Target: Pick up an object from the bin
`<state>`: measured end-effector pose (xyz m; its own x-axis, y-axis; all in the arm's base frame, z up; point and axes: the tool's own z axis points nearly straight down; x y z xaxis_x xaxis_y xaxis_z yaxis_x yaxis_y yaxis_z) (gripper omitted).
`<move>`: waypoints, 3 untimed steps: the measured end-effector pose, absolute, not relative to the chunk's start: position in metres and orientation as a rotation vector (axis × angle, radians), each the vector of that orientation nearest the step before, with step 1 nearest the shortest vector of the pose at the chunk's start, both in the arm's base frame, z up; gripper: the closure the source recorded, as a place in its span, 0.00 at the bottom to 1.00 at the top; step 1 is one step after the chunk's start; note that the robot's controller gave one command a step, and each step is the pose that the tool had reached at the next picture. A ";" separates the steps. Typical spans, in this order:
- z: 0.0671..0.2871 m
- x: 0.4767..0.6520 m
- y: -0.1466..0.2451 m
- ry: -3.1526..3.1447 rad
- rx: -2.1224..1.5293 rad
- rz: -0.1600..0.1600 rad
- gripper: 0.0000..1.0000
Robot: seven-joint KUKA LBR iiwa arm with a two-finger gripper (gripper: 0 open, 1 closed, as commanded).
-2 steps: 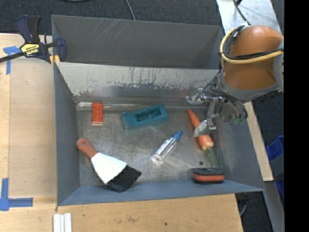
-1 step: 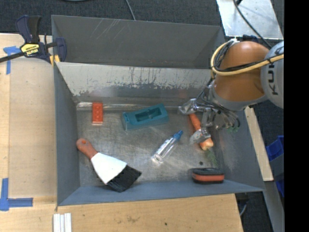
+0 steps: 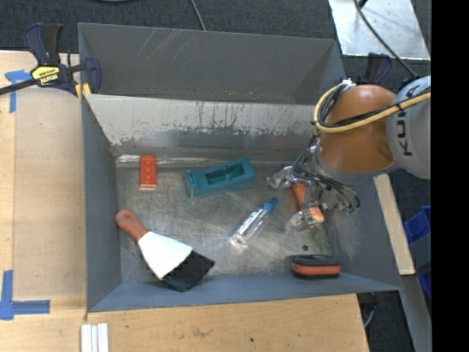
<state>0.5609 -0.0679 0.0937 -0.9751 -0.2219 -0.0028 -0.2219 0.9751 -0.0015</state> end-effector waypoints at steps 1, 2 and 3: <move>0.091 0.572 -0.049 3.119 -0.395 -0.001 0.00; 0.091 0.561 -0.036 3.096 -0.486 -0.007 0.00; 0.080 0.569 -0.009 3.069 -0.651 -0.013 0.00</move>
Offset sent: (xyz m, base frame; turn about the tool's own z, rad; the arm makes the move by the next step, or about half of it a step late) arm -0.0122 0.0417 -0.0066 -0.1194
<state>0.5694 -0.0095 0.0802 -0.9139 -0.4060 -0.0028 -0.4060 0.9138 -0.0093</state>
